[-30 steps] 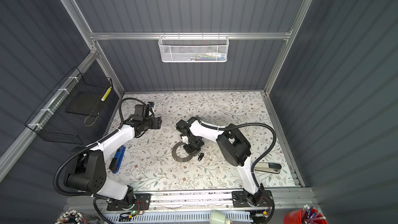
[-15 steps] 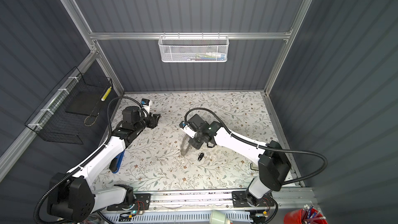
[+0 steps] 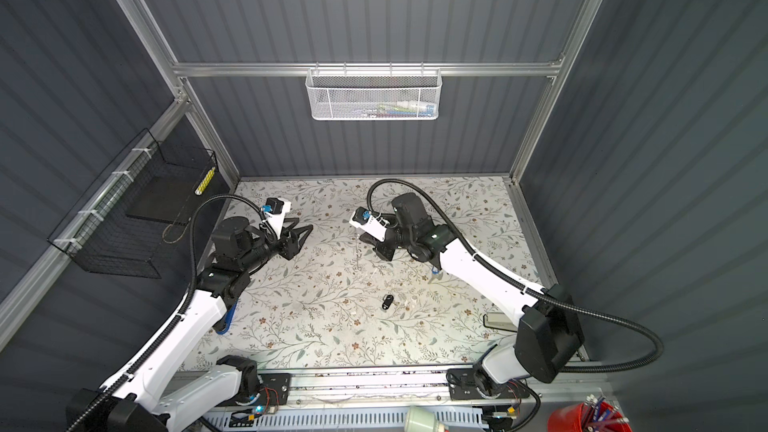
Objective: Put the keys on the keyring
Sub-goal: 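Raise the plate with the right gripper while the left gripper approaches it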
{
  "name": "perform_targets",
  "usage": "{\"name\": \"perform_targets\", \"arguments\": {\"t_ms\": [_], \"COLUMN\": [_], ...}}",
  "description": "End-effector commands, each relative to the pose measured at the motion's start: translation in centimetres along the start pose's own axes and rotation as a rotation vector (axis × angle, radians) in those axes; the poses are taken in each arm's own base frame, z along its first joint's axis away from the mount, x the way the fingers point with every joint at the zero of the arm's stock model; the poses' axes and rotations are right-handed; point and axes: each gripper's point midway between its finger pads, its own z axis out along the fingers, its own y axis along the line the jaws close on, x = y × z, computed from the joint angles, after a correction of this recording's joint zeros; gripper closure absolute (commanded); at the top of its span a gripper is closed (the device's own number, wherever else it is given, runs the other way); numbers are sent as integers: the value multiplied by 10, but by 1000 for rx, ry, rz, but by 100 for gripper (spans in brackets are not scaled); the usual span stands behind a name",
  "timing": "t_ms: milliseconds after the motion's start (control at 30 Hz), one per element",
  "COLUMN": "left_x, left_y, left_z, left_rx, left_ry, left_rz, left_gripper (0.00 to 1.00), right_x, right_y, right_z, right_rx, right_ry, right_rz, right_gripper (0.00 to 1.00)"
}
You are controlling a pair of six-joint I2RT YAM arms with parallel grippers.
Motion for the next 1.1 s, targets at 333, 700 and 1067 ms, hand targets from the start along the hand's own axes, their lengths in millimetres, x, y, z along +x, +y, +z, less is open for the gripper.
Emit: {"name": "perform_targets", "arguments": {"t_ms": [333,700,1067], "left_x": [-14,-27,-28], "left_y": [-84,-107,-133], "left_z": [-18,-3,2], "left_rx": [488,568,618], "left_ry": [-167,-176,-162], "left_rz": [411,490,544], "left_gripper": [51,66,76], "right_x": [-33,-29,-29], "right_y": [16,31,36], "right_z": [-22,-27,-37], "right_rx": [-143,-169,-98], "right_ry": [-351,-412,-441], "right_rz": [-178,-271,-432], "right_gripper": [100,100,100]}}
